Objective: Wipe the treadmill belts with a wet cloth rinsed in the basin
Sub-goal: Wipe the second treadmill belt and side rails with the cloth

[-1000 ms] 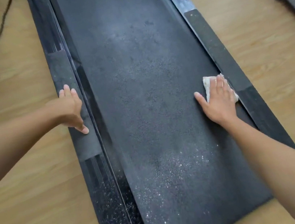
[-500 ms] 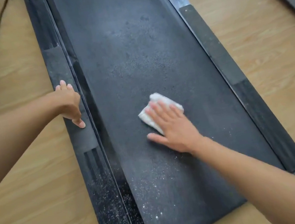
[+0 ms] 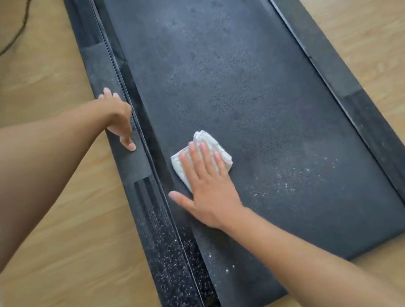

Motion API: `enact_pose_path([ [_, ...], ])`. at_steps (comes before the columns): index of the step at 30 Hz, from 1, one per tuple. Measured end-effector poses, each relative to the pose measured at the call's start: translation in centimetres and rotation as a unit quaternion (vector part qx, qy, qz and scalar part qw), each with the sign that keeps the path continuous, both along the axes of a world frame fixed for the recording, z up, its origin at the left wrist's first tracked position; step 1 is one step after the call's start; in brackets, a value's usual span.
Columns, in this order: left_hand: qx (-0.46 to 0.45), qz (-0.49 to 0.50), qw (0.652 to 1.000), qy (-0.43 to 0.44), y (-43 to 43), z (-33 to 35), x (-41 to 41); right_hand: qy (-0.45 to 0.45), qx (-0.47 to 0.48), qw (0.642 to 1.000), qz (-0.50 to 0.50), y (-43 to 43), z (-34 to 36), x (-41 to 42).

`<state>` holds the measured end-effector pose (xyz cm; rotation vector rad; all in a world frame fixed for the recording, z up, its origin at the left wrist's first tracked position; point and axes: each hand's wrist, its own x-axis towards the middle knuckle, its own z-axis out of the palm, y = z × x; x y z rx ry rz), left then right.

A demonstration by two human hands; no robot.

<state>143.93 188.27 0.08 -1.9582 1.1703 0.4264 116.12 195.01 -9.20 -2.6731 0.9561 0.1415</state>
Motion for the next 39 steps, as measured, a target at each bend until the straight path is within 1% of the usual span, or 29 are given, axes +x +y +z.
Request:
enact_pose_path([
  [1,-0.003,-0.001,1.000,0.001,-0.1,-0.1,0.0,-0.004,0.000,1.000,0.021,1.4,-0.2,0.2],
  [3,-0.008,0.000,1.000,0.002,-0.3,-0.3,0.1,-0.015,-0.001,0.999,0.031,2.3,-0.4,-0.7],
  [5,-0.015,-0.001,1.000,0.006,-0.2,-0.3,0.1,-0.030,-0.001,0.999,0.012,1.8,-0.3,-2.0],
  [7,-0.023,0.006,1.000,0.016,0.0,-0.3,0.2,-0.065,0.036,0.997,-0.015,0.8,0.4,-2.6],
  [9,-0.026,0.012,0.999,0.015,0.1,-0.2,0.3,-0.145,0.098,0.983,-0.056,0.0,2.3,-2.6],
  [10,-0.025,0.014,0.999,0.014,0.1,-0.3,0.3,-0.192,0.113,0.970,-0.094,-0.5,3.2,-2.7],
  [11,-0.023,0.017,0.999,0.014,0.0,-0.4,0.3,-0.223,0.109,0.959,-0.137,-1.2,3.9,-2.9],
  [12,-0.022,0.022,0.999,0.014,0.0,-0.5,0.4,-0.230,0.098,0.952,-0.177,-2.0,4.4,-3.1],
  [14,-0.030,0.026,0.999,0.016,0.1,-0.7,0.5,-0.179,0.103,0.953,-0.220,-3.4,4.5,-3.4],
  [16,-0.030,0.008,0.999,0.016,0.1,-0.7,0.5,-0.115,0.109,0.963,-0.216,-3.9,4.1,-3.3],
  [17,-0.026,-0.002,1.000,0.016,0.1,-0.7,0.5,-0.101,0.105,0.968,-0.205,-4.0,3.8,-3.2],
  [19,-0.009,-0.012,1.000,0.012,0.0,-0.6,0.5,-0.105,0.117,0.968,-0.196,-4.3,3.8,-3.0],
  [22,0.005,-0.023,1.000,0.001,0.0,-0.1,-0.1,-0.127,0.215,0.942,-0.224,-5.2,4.7,-2.6],
  [24,-0.007,-0.023,1.000,0.007,-0.1,-0.1,-0.4,-0.127,0.207,0.946,-0.216,-5.8,5.5,-2.3],
  [26,-0.027,-0.008,0.999,0.016,0.2,-0.1,-0.7,-0.156,0.181,0.949,-0.207,-6.1,6.7,-2.0],
  [28,-0.056,0.015,0.998,0.031,1.0,0.4,-0.9,-0.216,0.136,0.949,-0.187,-6.1,8.6,-1.4],
  [30,-0.104,0.061,0.990,0.069,2.1,1.2,-0.9,-0.282,0.075,0.944,-0.152,-5.7,10.2,-0.8],
  [31,-0.134,0.081,0.983,0.095,2.8,1.5,-0.9,-0.293,0.043,0.947,-0.126,-5.2,10.7,-0.6],
  [33,-0.198,0.105,0.964,0.146,4.5,1.0,-1.3,-0.259,-0.002,0.962,-0.081,-3.9,10.2,-0.6],
  [34,-0.226,0.111,0.954,0.162,5.6,0.1,-1.6,-0.223,0.008,0.972,-0.074,-3.2,9.2,-0.8],
  [35,-0.250,0.122,0.943,0.183,6.7,-1.0,-2.1,-0.186,0.044,0.978,-0.080,-2.5,8.2,-1.0],
  [37,-0.278,0.140,0.923,0.225,8.5,-2.7,-3.3,-0.137,0.129,0.977,-0.102,-1.6,6.4,-1.7],
  [39,-0.314,0.159,0.902,0.250,9.1,-3.3,-3.9,-0.162,0.186,0.958,-0.144,-1.4,5.9,-2.2],
])
